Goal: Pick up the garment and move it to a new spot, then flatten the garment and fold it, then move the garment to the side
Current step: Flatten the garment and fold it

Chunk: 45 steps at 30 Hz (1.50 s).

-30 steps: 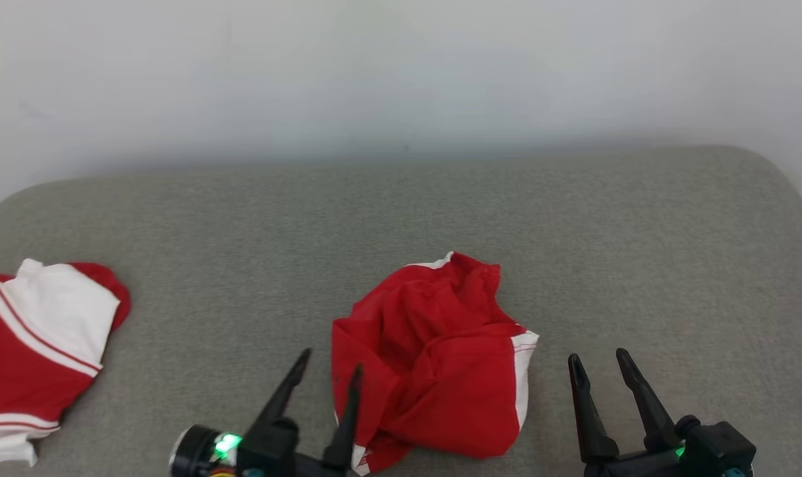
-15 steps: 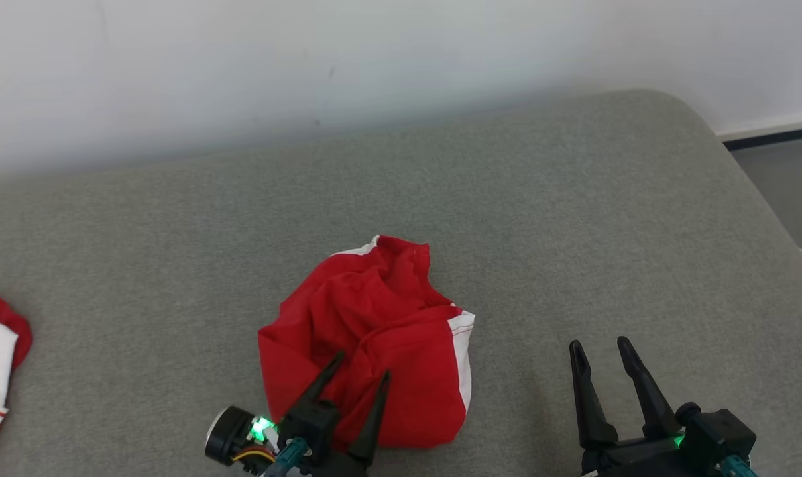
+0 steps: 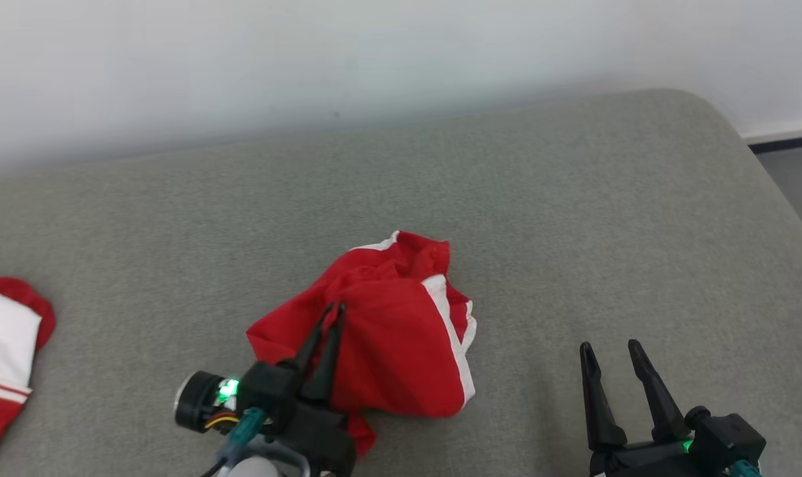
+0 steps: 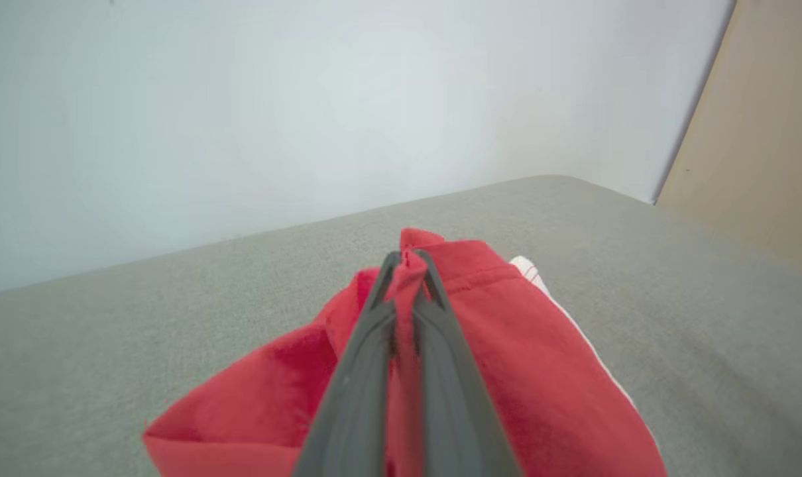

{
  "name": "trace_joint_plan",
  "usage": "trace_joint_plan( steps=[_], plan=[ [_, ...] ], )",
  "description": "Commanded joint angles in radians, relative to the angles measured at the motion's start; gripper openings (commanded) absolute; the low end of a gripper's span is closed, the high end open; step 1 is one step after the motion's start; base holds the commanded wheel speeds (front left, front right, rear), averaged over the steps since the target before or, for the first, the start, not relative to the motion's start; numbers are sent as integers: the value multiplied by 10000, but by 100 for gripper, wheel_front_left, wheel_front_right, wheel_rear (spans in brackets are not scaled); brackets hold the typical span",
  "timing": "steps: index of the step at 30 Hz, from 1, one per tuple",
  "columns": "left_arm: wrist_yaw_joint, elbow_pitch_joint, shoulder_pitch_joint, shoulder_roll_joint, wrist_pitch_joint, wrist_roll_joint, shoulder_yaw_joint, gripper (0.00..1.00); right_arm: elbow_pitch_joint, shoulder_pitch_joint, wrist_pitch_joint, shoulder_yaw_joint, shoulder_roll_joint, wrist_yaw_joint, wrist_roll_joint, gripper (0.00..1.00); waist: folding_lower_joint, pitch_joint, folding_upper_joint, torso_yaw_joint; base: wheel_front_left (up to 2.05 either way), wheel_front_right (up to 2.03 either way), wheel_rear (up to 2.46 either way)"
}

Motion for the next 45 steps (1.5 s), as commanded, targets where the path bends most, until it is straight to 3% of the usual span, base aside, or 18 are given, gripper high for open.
trace_joint_plan(
  steps=[1,8,12,21,22,23,38,45],
  plan=[
    [59,-131,258,107,-34,19,81,0,11,88,-6,16,34,-22,-60,100,-1,-290,-1,451,0,0,0],
    [314,-2088,1563,724,-34,84,1118,0,82,311,-6,109,45,-22,-63,100,-1,-652,-1,1227,0,0,0],
    [377,-2617,2686,782,-34,-136,1637,0,174,423,-5,143,19,-22,-54,100,-1,-796,-1,1409,0,0,0],
    [137,-1474,4290,253,-34,-487,2126,0,523,720,-5,63,-91,-22,-9,100,-1,-1003,-1,1610,0,0,0],
    [83,-1088,4354,185,-34,-419,2203,42,603,754,-5,121,-125,-22,-31,100,-1,-1034,-1,1648,0,0,0],
    [126,-1001,4322,155,-34,-425,2300,100,633,752,-6,118,-148,-22,-23,100,-1,-1048,-1,1669,0,0,0],
    [219,-2624,3742,-33,-34,381,3412,100,1186,-167,-6,1098,-765,-22,27,100,-1,-1110,-1,2017,0,0,0],
    [286,-2782,3795,-52,-34,686,3454,100,2784,-1419,-5,2436,-1488,-22,265,100,-1,-1094,-1,2335,0,0,0]
  ],
)
